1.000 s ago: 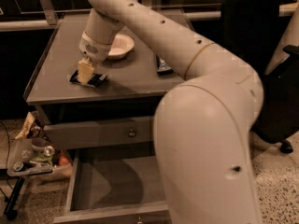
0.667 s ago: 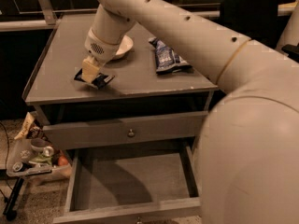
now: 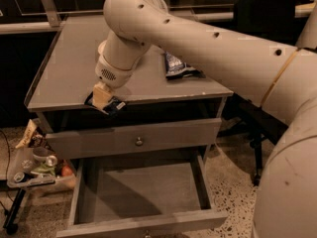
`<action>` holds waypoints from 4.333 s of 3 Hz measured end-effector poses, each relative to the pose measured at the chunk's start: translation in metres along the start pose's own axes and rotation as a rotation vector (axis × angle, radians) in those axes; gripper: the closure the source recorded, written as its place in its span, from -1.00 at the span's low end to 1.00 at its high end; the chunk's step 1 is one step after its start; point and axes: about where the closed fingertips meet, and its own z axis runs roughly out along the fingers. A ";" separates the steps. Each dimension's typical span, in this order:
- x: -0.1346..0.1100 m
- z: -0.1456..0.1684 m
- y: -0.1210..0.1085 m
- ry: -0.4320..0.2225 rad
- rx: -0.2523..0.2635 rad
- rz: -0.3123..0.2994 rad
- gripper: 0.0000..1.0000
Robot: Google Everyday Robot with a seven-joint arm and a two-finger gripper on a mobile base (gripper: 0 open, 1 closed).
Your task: Place rxbar blueberry into middle drawer
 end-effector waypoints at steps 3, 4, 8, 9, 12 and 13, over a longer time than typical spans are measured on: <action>0.026 -0.011 0.024 0.008 -0.011 0.063 1.00; 0.071 -0.024 0.060 0.020 -0.018 0.172 1.00; 0.158 0.082 0.063 0.001 -0.046 0.355 1.00; 0.185 0.133 0.051 -0.024 -0.078 0.436 1.00; 0.212 0.199 0.035 -0.079 -0.079 0.534 1.00; 0.223 0.238 0.016 -0.158 -0.056 0.605 1.00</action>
Offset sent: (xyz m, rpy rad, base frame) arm -0.0526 -0.0333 0.0149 -0.0066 0.0391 -0.0497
